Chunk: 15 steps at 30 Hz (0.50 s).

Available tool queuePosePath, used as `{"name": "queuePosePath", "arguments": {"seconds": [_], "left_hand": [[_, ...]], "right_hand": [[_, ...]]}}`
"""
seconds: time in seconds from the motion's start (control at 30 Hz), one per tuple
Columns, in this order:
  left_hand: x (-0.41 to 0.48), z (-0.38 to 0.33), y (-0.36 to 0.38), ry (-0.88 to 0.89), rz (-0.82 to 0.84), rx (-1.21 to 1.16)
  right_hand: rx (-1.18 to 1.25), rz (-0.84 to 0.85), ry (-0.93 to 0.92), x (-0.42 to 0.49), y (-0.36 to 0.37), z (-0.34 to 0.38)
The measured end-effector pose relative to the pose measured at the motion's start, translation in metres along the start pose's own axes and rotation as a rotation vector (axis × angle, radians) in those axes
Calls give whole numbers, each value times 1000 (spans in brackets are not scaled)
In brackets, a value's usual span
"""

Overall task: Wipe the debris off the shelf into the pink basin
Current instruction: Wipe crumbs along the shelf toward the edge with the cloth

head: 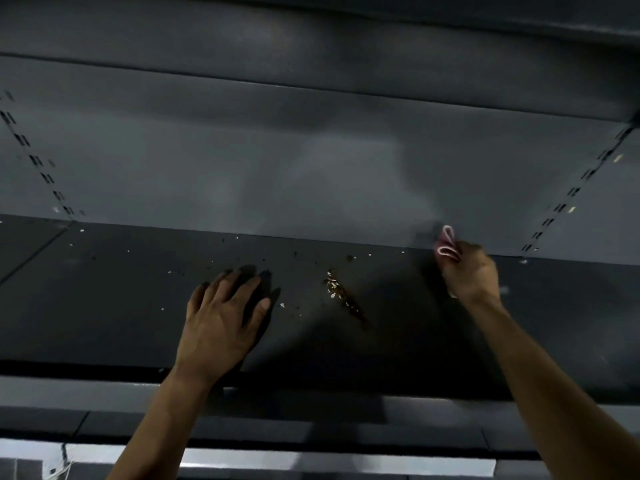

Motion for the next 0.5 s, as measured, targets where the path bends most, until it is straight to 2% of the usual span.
{"name": "queuePosePath", "arguments": {"seconds": [0.1,0.23,0.5], "left_hand": [[0,0,0,-7,-1,-5],[-1,0,0,-14,12,4],[-1,1,1,-15,19,10]], "right_hand": [[-89,-8,42,7,8,-3],[-80,-4,21,-1,30,30],[19,237,-328,-52,80,116]]}}
Point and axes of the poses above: each hand's wrist, its own x-axis towards the middle knuckle, its own y-axis out of the palm, z = x × y, the point moved 2 cm from there along x, towards the middle knuckle, and after that the axes turned 4 degrees about y, right-handed, at the moved point
